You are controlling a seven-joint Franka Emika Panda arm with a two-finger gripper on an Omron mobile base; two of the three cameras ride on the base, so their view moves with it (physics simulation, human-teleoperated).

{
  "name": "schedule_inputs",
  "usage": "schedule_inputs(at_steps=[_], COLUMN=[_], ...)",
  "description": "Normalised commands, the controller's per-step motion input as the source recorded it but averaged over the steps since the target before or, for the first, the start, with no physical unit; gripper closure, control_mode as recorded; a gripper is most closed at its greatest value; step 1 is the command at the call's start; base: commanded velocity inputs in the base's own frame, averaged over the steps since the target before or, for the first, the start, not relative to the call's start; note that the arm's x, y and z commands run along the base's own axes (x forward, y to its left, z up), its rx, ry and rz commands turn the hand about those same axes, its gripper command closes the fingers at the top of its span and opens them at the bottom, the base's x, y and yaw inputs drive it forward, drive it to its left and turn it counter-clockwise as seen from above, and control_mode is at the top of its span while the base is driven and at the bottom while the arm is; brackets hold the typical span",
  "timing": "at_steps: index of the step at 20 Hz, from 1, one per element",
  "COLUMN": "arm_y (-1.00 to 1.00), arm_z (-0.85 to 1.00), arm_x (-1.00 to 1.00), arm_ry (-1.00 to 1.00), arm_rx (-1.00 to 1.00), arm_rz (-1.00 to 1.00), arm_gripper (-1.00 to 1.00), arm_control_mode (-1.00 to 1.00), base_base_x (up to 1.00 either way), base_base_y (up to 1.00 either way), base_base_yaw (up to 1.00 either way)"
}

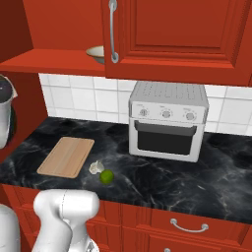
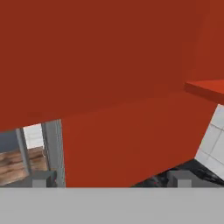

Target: Open the cabinet. Place the bowl and condiment on the counter. Then place the lime and garlic on the cutting board.

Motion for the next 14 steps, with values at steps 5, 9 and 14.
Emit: schedule_inputs(at_steps=[5, 9, 14], arm_y=[-0.47, -0.54, -0.54], arm_z=[0.0, 0.0, 0.0], arm_x=[-0.01, -0.03, -0.04], arm_ry=[0.12, 0.08, 0.09], arm_rx=[-0.12, -0.08, -0.09], arm_rz=[-0.28, -0.27, -0.26], arm_gripper=[-1.0, -1.0, -1.0], arm_control_mode=[-1.0, -1.0, -1.0], base_base_x=[0.0, 0.0, 0.0], base_base_y=[0.0, 0.0, 0.0], base_base_yaw=[0.0, 0.0, 0.0])
